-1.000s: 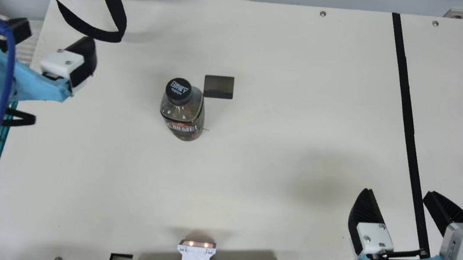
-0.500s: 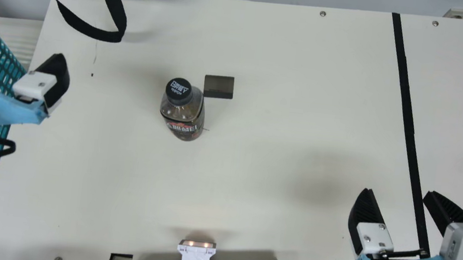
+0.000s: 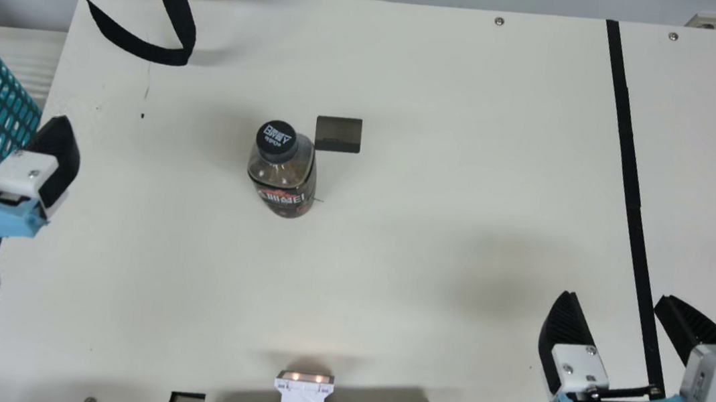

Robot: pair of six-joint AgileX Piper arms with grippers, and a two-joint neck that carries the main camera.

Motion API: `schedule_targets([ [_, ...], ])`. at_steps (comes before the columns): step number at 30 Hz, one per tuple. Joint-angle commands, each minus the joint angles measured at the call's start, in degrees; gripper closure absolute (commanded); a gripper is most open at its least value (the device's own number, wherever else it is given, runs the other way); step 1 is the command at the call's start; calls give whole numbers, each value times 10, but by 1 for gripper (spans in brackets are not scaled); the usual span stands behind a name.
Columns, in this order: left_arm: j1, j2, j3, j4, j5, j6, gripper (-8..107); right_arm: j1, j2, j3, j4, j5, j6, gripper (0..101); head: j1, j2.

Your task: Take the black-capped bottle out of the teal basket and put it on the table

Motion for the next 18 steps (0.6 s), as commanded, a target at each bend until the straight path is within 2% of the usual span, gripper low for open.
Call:
schedule_targets([
  [1, 0, -17, 4, 8, 8, -11, -8, 0, 0, 0, 0, 0, 0, 10, -2, 5],
  [18, -4, -130, 28, 66, 75, -72, -8, 0, 0, 0, 0, -1, 0, 10, -2, 5],
])
